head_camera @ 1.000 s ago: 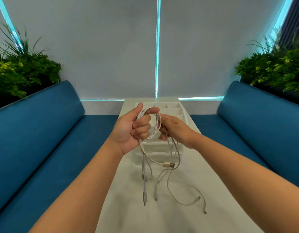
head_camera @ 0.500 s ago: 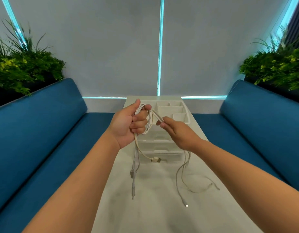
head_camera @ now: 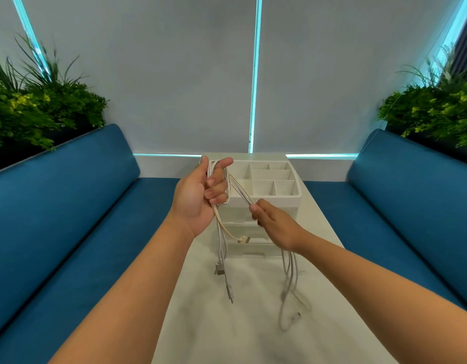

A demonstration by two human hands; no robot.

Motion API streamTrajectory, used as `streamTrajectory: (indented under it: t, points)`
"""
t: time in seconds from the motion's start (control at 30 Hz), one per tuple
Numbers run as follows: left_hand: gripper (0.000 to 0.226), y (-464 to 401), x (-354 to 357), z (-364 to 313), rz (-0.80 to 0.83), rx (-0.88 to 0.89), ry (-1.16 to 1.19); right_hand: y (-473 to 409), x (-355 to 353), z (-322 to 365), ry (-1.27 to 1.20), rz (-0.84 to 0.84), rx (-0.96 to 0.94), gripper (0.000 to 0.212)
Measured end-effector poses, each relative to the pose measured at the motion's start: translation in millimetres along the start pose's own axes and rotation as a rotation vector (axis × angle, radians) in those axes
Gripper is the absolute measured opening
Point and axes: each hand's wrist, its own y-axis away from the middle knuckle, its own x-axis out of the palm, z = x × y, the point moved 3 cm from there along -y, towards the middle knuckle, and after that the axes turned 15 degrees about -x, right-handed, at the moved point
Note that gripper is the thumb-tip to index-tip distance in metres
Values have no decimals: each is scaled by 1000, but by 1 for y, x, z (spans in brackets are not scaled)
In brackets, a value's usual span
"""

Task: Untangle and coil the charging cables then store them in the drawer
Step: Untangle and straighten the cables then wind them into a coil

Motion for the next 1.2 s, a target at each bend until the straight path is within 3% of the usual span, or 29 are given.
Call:
streamTrajectory:
  t: [0.13,0.3,0.47,0.6,0.7,0.77,0.93,1.03,1.13,1.2]
  points:
    - [50,0,0,-1,-16,39,25,3,5,-7,70,24,-49,25]
    - [47,-4,-2,0,-39,61,27,7,5,-8,43,-91,-39,32]
    - [44,-7,-6,15,-149,66,-128,7,4,20,685,203,-253,38]
    - [49,-8,-7,30,-213,-4,-357,4,2,55,858,409,-531,39]
    - [67,-4,3,36,-215,-150,-562,0,-5,72,808,443,-708,33]
    - [82,-3,8,37,-194,-222,-662,-2,-13,75,698,426,-712,27]
    - [93,-1,18,46,-111,-308,-896,-5,-26,76,627,339,-617,25]
    - [93,0,19,53,26,-356,-860,-11,-37,75,630,323,-477,34]
    - [120,-1,14,50,104,-465,-868,-12,-42,74,367,317,-353,34]
    - [123,0,9,45,133,-528,-846,-12,-45,73,266,316,-295,28]
